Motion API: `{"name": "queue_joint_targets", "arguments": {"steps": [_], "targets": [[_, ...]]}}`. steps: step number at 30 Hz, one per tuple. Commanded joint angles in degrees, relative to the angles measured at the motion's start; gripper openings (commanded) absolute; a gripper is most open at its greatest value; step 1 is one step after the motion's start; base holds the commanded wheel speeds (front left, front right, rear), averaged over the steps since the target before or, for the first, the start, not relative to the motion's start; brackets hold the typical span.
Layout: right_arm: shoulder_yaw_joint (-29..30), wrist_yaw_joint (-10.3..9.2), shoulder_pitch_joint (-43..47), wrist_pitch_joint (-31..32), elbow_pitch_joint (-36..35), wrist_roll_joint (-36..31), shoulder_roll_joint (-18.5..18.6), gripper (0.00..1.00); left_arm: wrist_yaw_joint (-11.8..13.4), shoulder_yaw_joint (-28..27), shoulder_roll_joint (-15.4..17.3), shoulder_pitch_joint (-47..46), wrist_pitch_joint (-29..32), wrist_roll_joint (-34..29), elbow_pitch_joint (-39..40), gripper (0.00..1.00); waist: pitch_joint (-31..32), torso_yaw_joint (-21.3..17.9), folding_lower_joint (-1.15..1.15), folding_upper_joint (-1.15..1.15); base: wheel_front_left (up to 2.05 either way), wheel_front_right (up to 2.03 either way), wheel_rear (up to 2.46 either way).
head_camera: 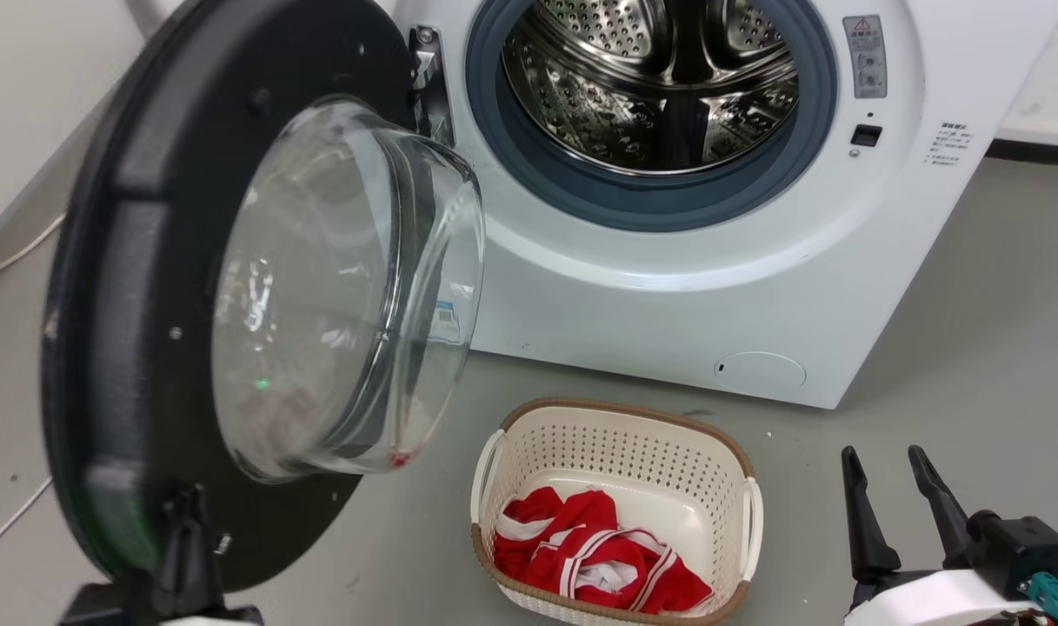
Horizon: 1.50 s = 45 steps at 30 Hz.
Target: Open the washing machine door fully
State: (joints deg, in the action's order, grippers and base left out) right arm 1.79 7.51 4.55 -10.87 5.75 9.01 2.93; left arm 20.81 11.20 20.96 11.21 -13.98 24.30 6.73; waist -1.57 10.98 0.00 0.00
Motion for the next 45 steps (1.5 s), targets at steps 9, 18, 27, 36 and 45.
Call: {"name": "queue_joint_targets", "arguments": {"steps": [9, 18, 27, 36, 45], "targets": [[0.2, -0.04, -1.9, 1.0, -1.7, -0.7, -0.1, 1.0, -3.8, -9.4, 0.2, -8.4, -1.3, 4.0, -8.1, 0.0, -3.3, 0.7, 0.0, 0.0, 0.0, 0.0, 0.0], [0.2, -0.04, -3.6, 1.6, -3.0, -1.9, -0.1, 1.0, -8.8, -19.6, 0.8, -14.9, -1.3, 2.0, -14.7, 0.0, -6.9, 0.2, 0.0, 0.0, 0.0, 0.0, 0.0], [0.7, -0.04, -4.7, 1.7, -2.9, -2.6, -0.1, 1.0, -13.9, -28.1, 1.5, -19.5, -1.2, 0.0, -22.0, 0.0, -8.0, -0.4, 0.0, 0.0, 0.0, 0.0, 0.0], [1.3, -0.04, -4.5, 1.7, -3.2, -2.5, -0.1, 1.0, -17.0, -31.9, 1.8, -22.4, -1.2, -3.1, -27.5, 0.0, -8.0, -0.7, 0.0, 0.0, 0.0, 0.0, 0.0], [1.0, -0.04, -3.9, 1.0, -2.2, -1.7, -0.1, 1.0, -19.0, -34.4, -1.1, -19.5, -1.2, -7.4, -25.3, 0.0, -5.9, -1.7, 0.0, 0.0, 0.0, 0.0, 0.0]]}}
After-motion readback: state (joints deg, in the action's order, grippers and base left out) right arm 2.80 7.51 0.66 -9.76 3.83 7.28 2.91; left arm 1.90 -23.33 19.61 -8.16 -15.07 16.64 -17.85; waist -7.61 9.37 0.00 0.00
